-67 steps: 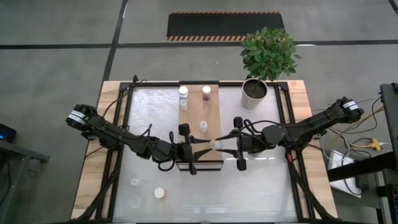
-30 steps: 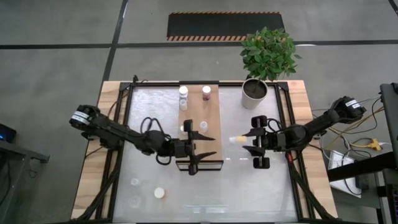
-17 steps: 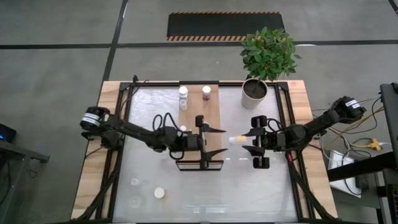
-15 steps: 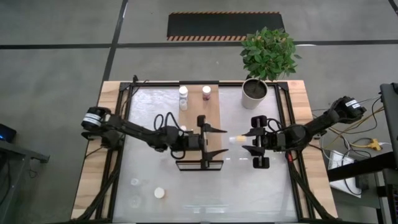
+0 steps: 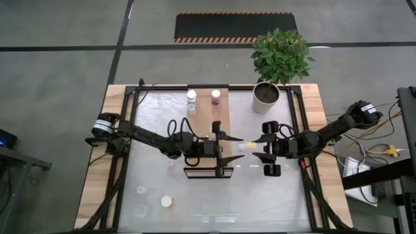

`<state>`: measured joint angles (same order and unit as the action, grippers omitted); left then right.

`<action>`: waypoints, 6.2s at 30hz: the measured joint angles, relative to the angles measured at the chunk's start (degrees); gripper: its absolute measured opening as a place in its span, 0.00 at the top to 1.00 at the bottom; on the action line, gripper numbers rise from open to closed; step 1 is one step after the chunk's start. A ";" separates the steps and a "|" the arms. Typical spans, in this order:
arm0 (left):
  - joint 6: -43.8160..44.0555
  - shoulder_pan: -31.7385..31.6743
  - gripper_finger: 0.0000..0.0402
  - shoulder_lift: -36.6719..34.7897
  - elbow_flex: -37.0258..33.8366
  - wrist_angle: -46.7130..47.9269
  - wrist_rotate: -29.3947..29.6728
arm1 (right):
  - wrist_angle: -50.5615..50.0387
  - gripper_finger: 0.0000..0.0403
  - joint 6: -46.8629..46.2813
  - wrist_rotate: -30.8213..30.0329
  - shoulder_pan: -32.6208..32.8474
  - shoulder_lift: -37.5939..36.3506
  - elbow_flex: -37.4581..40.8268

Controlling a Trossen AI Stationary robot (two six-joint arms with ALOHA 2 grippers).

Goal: Pick and place medicine bottles onto shelf by color
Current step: Put the transparent pill bottle on the shelf, then put the green pill bottle on the shelf

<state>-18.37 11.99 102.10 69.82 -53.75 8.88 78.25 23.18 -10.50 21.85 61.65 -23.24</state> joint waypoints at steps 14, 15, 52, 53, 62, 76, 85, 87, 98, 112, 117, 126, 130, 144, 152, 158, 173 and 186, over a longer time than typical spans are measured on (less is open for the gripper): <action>0.09 0.02 0.71 -0.02 -0.02 0.80 0.40 | -1.49 0.61 0.34 0.17 0.02 -0.02 0.01; 0.19 0.10 0.71 -0.04 -0.02 1.00 0.73 | -1.66 0.59 -0.15 0.14 0.02 -0.02 0.01; 41.57 2.74 0.71 2.47 44.44 127.52 5.95 | -32.62 0.44 -13.14 -7.82 -0.02 -17.64 0.01; 42.15 2.69 0.71 3.40 45.75 129.67 5.85 | -32.62 0.44 -13.14 -7.84 -0.02 -17.62 0.01; 43.50 2.62 0.71 7.21 48.21 139.41 -1.00 | -33.01 0.44 -13.14 -9.15 -0.02 -17.22 0.01; 43.54 2.26 0.71 7.04 48.00 143.19 -4.17 | -33.02 0.44 -13.16 -9.16 -0.02 -17.22 0.01; 43.54 1.88 0.60 7.07 48.00 143.07 -4.81 | -33.40 0.44 -13.16 -9.11 -0.02 -17.22 0.01; 43.54 1.84 0.56 7.08 48.00 143.00 -4.81 | -33.64 0.44 -13.16 -9.11 -0.02 -17.22 0.01; 43.52 1.84 0.54 7.04 48.04 143.00 -4.74 | -34.33 0.44 -13.70 -9.11 -0.02 -17.22 0.01; 39.78 2.66 0.53 2.38 48.08 141.79 -2.60 | -51.55 0.44 -27.77 -9.07 0.00 -17.33 -3.15; 31.85 5.30 0.53 0.41 47.94 136.31 4.97 | -77.96 0.44 -37.72 -9.08 0.00 -16.36 -12.13; 16.93 9.86 0.53 -0.92 45.91 122.93 9.27 | -121.62 0.44 -56.32 -8.56 0.11 -11.37 -26.46; 15.04 10.21 0.53 -1.65 42.36 119.79 9.45 | -135.13 0.44 -62.46 -6.57 0.85 -9.03 -29.71; 14.62 10.25 0.53 -13.95 25.16 100.84 10.90 | -138.93 0.40 -58.95 -5.53 3.84 -8.59 -24.84; 14.40 10.25 0.53 -21.39 15.38 92.03 11.38 | -137.30 0.33 -59.14 -5.50 4.17 -9.75 -20.29; 14.40 10.25 0.53 -24.71 11.36 89.10 12.20 | -134.38 0.32 -58.56 -4.52 4.17 -9.51 -19.60; 13.00 10.23 0.53 -25.49 9.51 87.00 12.82 | -131.34 0.38 -59.67 -4.52 4.17 -9.35 -14.19; 13.15 10.23 0.53 -25.46 9.49 87.18 12.90 | -130.78 0.51 -59.72 -3.51 4.15 -9.42 -17.61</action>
<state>-5.22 22.22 76.64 79.31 33.44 21.78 -52.53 -36.54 -14.01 26.00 52.23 -40.85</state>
